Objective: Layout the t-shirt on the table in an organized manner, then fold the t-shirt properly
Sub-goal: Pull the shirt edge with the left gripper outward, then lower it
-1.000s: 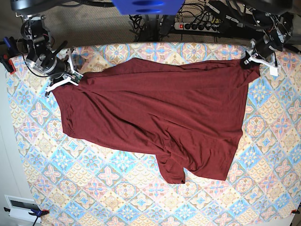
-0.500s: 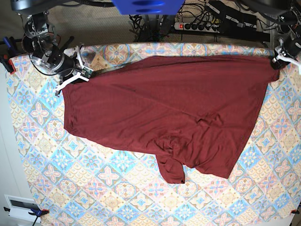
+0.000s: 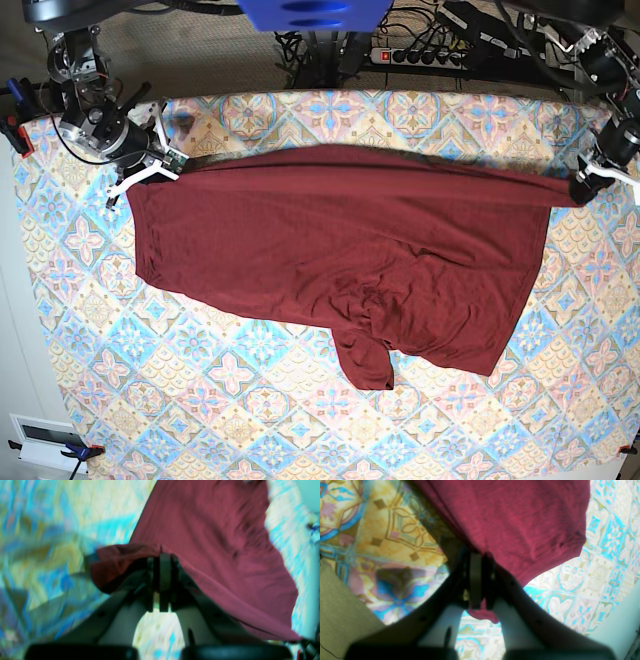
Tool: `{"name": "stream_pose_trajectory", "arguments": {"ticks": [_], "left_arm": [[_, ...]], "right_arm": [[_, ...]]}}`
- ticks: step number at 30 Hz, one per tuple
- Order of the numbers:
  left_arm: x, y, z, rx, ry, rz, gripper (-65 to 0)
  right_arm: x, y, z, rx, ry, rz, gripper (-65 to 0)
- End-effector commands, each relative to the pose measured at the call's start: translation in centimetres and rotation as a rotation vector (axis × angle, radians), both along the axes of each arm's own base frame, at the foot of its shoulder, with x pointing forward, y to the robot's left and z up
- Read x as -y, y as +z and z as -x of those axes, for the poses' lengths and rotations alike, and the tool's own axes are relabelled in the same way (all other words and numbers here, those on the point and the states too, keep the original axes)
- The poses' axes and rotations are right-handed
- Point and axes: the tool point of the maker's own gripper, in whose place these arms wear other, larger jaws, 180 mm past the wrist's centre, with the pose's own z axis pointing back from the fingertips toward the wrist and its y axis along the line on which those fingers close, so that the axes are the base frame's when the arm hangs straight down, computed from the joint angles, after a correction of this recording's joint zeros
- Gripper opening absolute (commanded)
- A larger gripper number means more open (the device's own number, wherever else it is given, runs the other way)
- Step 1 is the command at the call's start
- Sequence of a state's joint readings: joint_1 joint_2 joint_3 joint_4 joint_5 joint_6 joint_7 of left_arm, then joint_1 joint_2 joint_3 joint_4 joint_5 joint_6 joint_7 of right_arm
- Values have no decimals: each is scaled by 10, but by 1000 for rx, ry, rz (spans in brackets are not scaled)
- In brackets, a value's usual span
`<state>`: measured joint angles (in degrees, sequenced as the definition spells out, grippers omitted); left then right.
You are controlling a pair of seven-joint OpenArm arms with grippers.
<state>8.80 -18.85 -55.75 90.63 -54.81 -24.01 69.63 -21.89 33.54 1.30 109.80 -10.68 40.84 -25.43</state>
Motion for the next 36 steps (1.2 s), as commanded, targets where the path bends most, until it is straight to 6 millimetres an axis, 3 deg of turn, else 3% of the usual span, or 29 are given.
{"name": "stream_pose_trajectory", "arguments": {"ticks": [1, 9, 16, 18, 25, 31, 36], "left_arm": [[-3, 17, -12, 65, 7, -14, -650], [10, 37, -53, 165, 67, 100, -650], [34, 12, -81, 102, 29, 142, -650], [33, 4, -85, 75, 37, 140, -650], [46, -21, -89, 13, 18, 105, -650], [65, -41, -84, -62, -144, -55, -650], [60, -49, -74, -100, -203, -141, -650]], "right_arm": [[5, 13, -14, 52, -1, 10, -650], [19, -4, -9, 3, -38, 24, -650], [31, -19, -4, -44, -72, 36, -650], [33, -15, -13, -23, -76, 36, -650], [13, 0, -43, 57, -96, -32, -650], [14, 0, -44, 58, -98, -30, -650], [21, -11, -39, 25, -119, -24, -650]]}}
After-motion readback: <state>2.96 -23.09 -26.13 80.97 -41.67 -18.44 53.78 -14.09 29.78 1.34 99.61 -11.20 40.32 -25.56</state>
